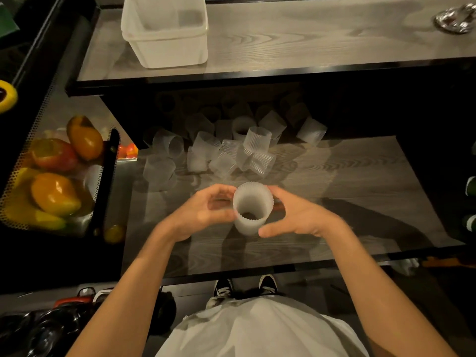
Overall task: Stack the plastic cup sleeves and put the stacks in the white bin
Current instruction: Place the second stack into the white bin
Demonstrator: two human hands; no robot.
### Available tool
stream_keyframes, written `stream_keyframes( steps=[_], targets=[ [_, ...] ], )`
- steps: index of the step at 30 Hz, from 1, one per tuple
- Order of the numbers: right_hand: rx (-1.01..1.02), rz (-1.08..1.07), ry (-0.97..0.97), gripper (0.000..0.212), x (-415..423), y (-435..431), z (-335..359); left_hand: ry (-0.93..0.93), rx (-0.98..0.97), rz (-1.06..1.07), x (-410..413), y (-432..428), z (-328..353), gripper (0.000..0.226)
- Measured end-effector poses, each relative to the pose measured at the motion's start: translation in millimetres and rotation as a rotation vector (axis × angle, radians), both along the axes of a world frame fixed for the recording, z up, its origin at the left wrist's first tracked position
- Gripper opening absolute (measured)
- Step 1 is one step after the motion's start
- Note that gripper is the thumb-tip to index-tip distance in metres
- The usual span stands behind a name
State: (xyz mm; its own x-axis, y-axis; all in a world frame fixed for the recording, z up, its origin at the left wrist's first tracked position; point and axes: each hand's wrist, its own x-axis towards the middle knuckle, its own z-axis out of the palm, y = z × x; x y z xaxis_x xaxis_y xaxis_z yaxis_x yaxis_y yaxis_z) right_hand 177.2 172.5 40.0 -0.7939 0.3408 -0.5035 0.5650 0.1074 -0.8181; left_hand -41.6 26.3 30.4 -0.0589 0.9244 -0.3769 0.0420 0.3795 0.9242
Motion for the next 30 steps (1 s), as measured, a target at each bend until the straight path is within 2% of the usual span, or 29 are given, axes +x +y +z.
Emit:
stream_keyframes(
  steps=[2, 4, 8, 11, 15, 23, 28, 30],
  targets=[
    [0.072, 0.051, -0.026, 0.090, -5, -5, -13, 0.126, -0.072, -0.080, 2, 1, -13, 0.081],
    [0.096, 0.000, -0.008, 0.088, -12, -7, -25, 0.246, -0.092, -0.081, 8, 5, -22, 0.087],
    [0.162, -0.109, 0.084, 0.077, -20, 1, -22, 0.268, 0.021, -0.023, 8, 14, -18, 0.077],
    [0.136, -0.160, 0.181, 0.075, -24, 13, 3, 0.267, 0.093, 0.028, -4, 21, 9, 0.071],
    [0.158, -0.167, 0.312, 0.068, -41, 29, 51, 0.293, 0.183, 0.097, -19, 34, 60, 0.059],
    [0.358, -0.189, 0.485, 0.050, -92, 55, 156, 0.272, 0.412, 0.281, -56, 62, 161, 0.058],
    [0.495, -0.231, 0.639, 0.053, -135, 73, 225, 0.309, 0.547, 0.396, -88, 83, 226, 0.058],
    [0.542, -0.242, 0.684, 0.053, -153, 82, 246, 0.328, 0.606, 0.457, -100, 93, 249, 0.046]
  ],
)
